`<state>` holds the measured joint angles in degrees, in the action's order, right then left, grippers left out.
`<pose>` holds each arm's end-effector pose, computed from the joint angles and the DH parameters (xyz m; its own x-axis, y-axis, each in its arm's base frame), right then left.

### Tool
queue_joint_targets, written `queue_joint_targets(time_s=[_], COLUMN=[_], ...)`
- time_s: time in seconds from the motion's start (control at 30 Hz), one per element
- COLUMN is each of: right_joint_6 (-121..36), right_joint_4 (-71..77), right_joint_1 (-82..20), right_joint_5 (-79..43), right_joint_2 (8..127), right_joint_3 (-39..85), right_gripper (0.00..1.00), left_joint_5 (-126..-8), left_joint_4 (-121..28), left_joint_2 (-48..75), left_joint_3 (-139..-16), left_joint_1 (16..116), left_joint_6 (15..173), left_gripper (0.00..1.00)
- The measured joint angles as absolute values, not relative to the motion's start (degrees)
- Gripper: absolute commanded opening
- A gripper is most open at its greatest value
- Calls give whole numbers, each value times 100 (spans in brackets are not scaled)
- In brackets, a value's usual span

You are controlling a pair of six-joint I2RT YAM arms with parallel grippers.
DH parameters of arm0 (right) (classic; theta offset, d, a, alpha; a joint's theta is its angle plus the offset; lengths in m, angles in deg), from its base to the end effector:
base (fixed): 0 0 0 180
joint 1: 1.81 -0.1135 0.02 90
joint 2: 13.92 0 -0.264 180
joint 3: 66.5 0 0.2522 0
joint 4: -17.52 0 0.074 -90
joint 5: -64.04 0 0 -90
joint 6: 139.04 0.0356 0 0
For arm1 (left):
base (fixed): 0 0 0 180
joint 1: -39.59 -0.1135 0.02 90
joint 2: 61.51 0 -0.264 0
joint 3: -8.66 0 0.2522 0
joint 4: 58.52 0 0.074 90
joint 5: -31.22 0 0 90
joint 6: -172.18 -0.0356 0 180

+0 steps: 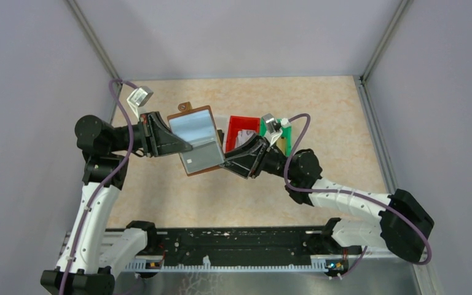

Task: Take the credit cards out of the card holder
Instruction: Open the card holder.

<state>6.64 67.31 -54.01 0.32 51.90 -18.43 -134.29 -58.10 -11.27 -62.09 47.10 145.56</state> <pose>0.1358 0.2008 0.3336 -0.5918 0.4453 -0.6719 -0.7977 -0.2036 0.5677 0.1593 -0.0558 0.4333 -0.6826 -0.1356 -0.7181 0.7230 0.0178 -0.6906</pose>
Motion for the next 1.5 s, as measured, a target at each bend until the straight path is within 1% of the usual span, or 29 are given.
queue_joint_targets(time_s=[0.17,0.4,0.53,0.63,0.8,0.9,0.97,1.13,1.17,1.2,1.3,1.33,1.37,1.4,1.43,1.5], right_joint_6=[734,968,1020,1001,834,708,668,705,743,771,872,904,931,955,974,1022], right_joint_4=[6812,6910,6886,6731,6244,5995,5940,6023,6060,6104,6158,6158,6163,6176,6193,6213], right_joint_1=[-5401,-5401,-5421,-5454,-5502,-5541,-5543,-5567,-5570,-5570,-5572,-5572,-5570,-5570,-5572,-5570], right_joint_5=[-134,-233,-241,-340,-460,-486,-467,-281,-235,-206,-185,-191,-198,-211,-222,-248], right_joint_2=[5291,5490,5570,5568,5553,5553,5575,5802,5855,5892,5979,5986,5986,5986,5986,5986], right_joint_3=[-1843,-1705,-1517,-1382,-1198,-1083,-1017,-814,-794,-794,-794,-794,-796,-796,-798,-805], right_gripper=[33,42,43,48,50,49,47,34,31,28,18,14,11,6,2,0], left_joint_5=[-13424,-13431,-13455,-13490,-13496,-13494,-13494,-13503,-13507,-13509,-13540,-13558,-13584,-13597,-13599,-13584], left_joint_4=[-5852,-5845,-5764,-5640,-5325,-5174,-5111,-4986,-4962,-4940,-4818,-4774,-4717,-4674,-4595,-4455], left_joint_2=[-1127,-1151,-1153,-1153,-1153,-1162,-1175,-1179,-1179,-1179,-1171,-1162,-1138,-1107,-1055,-956], left_joint_3=[-6209,-6181,-6146,-6144,-6144,-6144,-6144,-6144,-6144,-6144,-6146,-6146,-6155,-6170,-6225,-6340], left_joint_1=[4710,4710,4710,4710,4710,4710,4710,4710,4710,4710,4710,4710,4710,4710,4710,4710], left_joint_6=[14556,14462,14337,14162,13804,13635,13563,13452,13428,13393,13266,13220,13174,13120,13063,12945], left_gripper=[0,0,0,0,0,0,1,5,10,20,34,43,55,65,70,73])
